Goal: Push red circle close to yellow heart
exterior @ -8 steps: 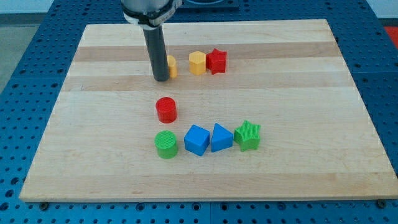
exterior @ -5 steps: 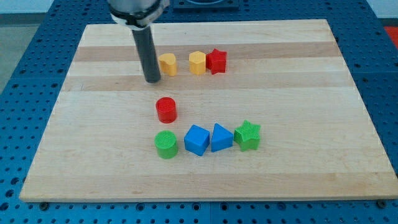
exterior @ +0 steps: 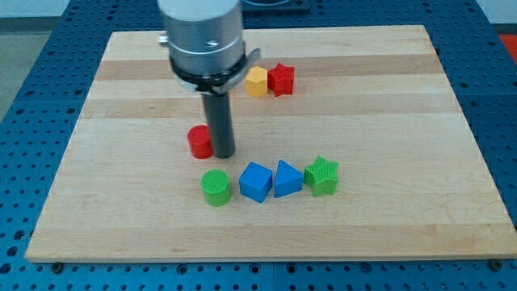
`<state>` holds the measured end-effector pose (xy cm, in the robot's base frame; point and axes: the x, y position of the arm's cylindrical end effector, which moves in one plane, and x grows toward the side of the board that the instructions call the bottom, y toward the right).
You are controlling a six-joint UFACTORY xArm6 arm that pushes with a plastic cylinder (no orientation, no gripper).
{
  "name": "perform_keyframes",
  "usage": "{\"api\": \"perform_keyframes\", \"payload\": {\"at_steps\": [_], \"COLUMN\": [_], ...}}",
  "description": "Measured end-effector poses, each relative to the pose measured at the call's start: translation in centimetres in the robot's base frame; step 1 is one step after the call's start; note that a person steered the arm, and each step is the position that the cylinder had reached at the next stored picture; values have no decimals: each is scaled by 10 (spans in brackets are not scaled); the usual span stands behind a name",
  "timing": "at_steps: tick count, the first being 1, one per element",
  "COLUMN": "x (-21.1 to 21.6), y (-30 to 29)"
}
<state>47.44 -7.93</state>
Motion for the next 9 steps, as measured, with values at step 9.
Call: {"api": "perform_keyframes", "payload": {"at_steps": [9], "x": [-33], "y": [-49]}}
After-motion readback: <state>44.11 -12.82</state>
